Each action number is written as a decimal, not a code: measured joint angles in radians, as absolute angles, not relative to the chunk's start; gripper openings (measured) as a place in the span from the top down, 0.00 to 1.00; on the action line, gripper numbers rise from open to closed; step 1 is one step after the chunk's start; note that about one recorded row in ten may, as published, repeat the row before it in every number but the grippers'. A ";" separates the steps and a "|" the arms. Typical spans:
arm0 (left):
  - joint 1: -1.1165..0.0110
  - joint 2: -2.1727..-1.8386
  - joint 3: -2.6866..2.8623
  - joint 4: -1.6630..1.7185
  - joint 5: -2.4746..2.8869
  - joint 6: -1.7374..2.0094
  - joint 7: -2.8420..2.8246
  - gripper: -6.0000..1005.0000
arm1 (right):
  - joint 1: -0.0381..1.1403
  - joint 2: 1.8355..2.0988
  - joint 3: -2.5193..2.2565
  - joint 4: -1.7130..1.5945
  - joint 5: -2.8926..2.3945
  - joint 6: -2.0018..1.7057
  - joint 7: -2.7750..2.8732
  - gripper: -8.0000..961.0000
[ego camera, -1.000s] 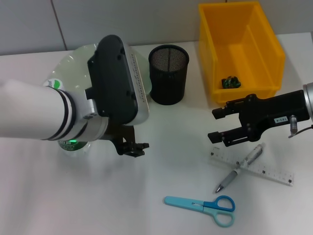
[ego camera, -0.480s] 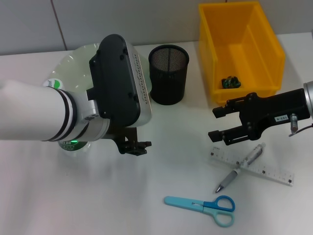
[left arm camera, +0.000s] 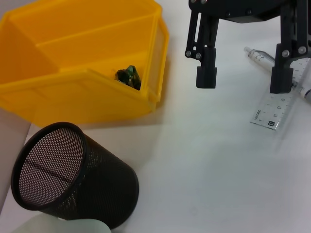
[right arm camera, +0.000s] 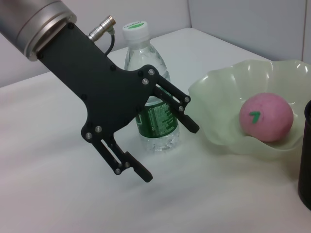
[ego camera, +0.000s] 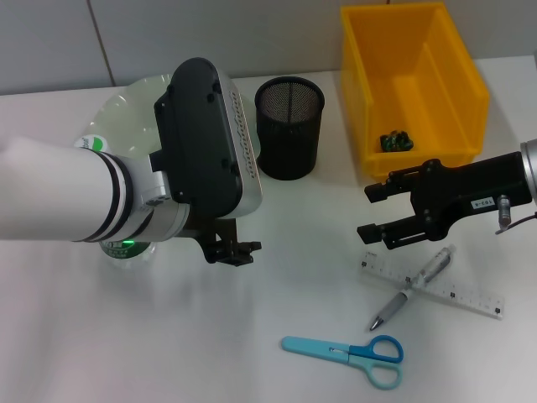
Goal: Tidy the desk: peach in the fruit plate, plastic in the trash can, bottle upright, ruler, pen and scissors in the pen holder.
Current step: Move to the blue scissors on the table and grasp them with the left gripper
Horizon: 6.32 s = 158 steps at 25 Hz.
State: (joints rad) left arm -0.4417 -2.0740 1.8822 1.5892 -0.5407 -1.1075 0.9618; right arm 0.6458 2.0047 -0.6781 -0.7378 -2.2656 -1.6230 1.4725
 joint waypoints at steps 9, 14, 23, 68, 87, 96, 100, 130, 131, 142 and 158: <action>-0.441 -2.072 1.905 1.610 -0.518 -1.123 0.962 0.20 | 0.646 2.004 -0.682 -0.738 -2.266 -1.623 1.472 0.23; -0.433 -2.071 1.906 1.634 -0.524 -1.136 0.962 0.20 | 0.644 2.004 -0.680 -0.739 -2.266 -1.623 1.472 0.23; -0.372 -2.073 1.908 1.644 -0.521 -1.032 0.960 0.21 | 0.644 2.007 -0.680 -0.739 -2.266 -1.616 1.472 0.23; -0.698 -2.078 1.824 1.389 -0.902 -1.429 0.991 0.21 | 0.643 2.000 -0.694 -0.747 -2.273 -1.644 1.473 0.23; -0.758 -2.078 1.881 1.309 -0.901 -1.382 0.987 0.21 | 0.646 1.986 -0.704 -0.754 -2.273 -1.647 1.470 0.23; -0.784 -2.080 1.897 1.259 -0.904 -1.362 0.992 0.21 | 0.646 1.980 -0.704 -0.755 -2.273 -1.641 1.470 0.23; -0.792 -2.080 1.905 1.233 -0.914 -1.352 0.994 0.23 | 0.648 1.980 -0.706 -0.755 -2.273 -1.640 1.470 0.23; -0.802 -2.080 1.964 1.163 -0.948 -1.275 0.993 0.35 | 0.652 1.980 -0.715 -0.759 -2.273 -1.641 1.471 0.23; -0.802 -2.080 1.968 1.162 -0.948 -1.272 0.993 0.35 | 0.652 1.980 -0.715 -0.759 -2.273 -1.641 1.471 0.23; -0.805 -2.080 2.015 1.135 -0.942 -1.228 0.998 0.38 | 0.648 1.980 -0.715 -0.759 -2.273 -1.642 1.470 0.23; -0.815 -2.080 2.061 1.120 -0.933 -1.188 1.011 0.50 | 0.647 1.980 -0.715 -0.759 -2.273 -1.641 1.468 0.23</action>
